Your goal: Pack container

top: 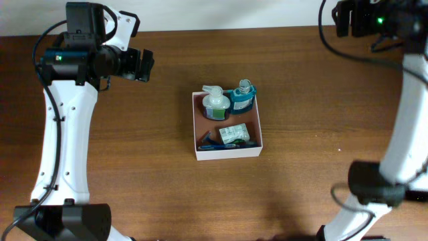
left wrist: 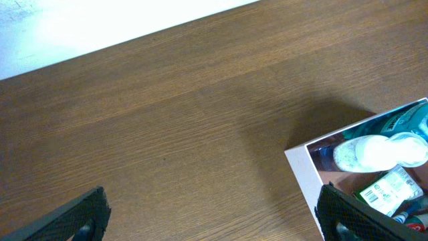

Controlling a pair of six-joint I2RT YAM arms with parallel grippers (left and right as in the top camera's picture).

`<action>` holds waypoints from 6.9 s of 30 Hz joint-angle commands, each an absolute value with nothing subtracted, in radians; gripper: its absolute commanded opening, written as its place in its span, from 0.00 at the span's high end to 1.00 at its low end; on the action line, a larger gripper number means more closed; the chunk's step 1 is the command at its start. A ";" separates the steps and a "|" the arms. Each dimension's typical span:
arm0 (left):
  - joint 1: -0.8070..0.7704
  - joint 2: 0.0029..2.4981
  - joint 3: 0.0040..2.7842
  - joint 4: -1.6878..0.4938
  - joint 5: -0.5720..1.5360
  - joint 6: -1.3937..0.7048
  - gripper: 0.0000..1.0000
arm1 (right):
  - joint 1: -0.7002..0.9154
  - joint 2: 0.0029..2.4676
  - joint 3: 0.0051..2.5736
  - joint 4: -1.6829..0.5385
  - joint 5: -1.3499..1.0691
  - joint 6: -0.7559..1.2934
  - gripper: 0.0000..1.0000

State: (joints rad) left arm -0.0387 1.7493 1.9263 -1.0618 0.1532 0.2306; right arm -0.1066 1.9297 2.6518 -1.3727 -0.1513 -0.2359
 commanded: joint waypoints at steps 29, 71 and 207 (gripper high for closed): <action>-0.036 1.740 1.935 -1.063 0.168 0.221 0.01 | -0.007 1.087 1.835 -1.166 -0.101 -0.226 0.02; -0.036 1.740 1.935 -1.063 0.168 0.221 0.01 | -0.007 0.154 0.199 0.128 -0.137 -0.110 0.01; -0.038 1.049 1.914 -1.147 0.069 0.221 0.01 | -0.007 0.003 0.006 -0.069 -0.096 -0.047 0.01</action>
